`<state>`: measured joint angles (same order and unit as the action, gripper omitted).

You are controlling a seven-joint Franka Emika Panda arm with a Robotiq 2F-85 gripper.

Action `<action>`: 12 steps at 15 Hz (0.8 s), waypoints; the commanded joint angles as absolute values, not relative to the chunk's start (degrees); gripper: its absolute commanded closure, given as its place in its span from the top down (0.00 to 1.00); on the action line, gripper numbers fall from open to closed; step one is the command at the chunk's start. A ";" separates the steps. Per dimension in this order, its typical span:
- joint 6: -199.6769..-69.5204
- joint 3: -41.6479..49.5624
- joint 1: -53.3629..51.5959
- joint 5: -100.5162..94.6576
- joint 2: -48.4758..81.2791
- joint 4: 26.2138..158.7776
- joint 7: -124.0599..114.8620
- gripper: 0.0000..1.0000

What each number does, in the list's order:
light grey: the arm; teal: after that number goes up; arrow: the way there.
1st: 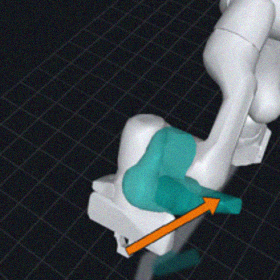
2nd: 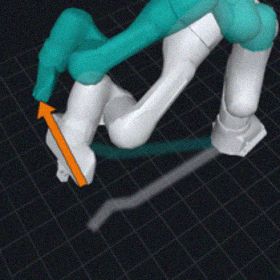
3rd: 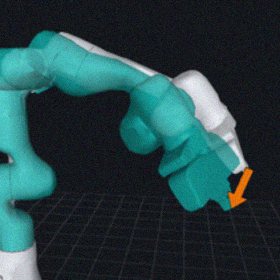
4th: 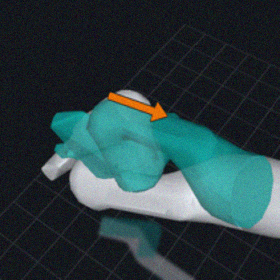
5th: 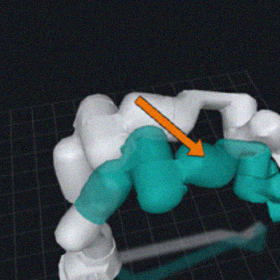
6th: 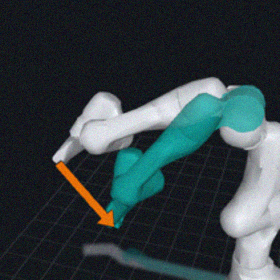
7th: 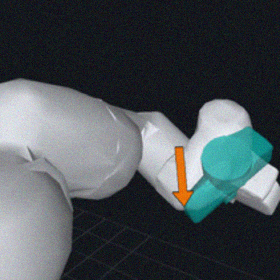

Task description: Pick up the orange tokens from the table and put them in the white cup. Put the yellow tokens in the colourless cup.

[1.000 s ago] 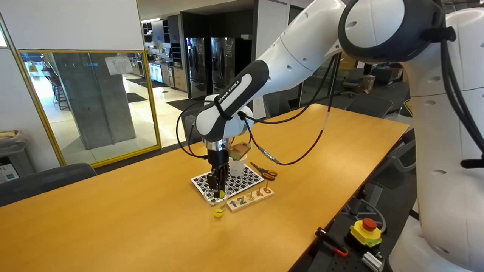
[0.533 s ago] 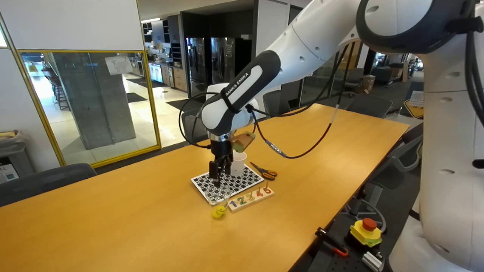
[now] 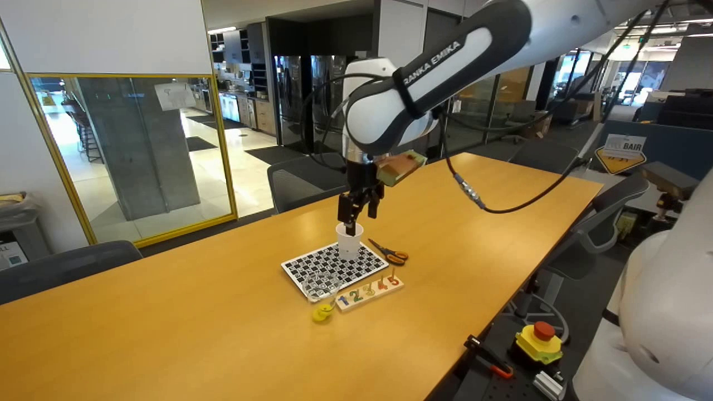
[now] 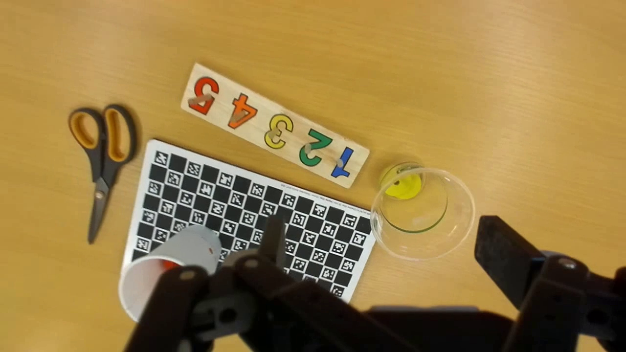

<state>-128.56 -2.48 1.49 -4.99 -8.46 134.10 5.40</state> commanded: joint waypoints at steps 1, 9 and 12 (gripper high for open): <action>-124.68 -2.36 1.33 -6.90 -23.02 142.70 -1.83 1.00; -106.89 -1.57 2.05 -5.64 -39.35 146.33 -4.96 1.00; -105.53 1.10 1.66 -4.82 -38.59 145.60 -1.46 1.00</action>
<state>-106.61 -1.03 1.59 -5.57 -38.73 146.10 -4.22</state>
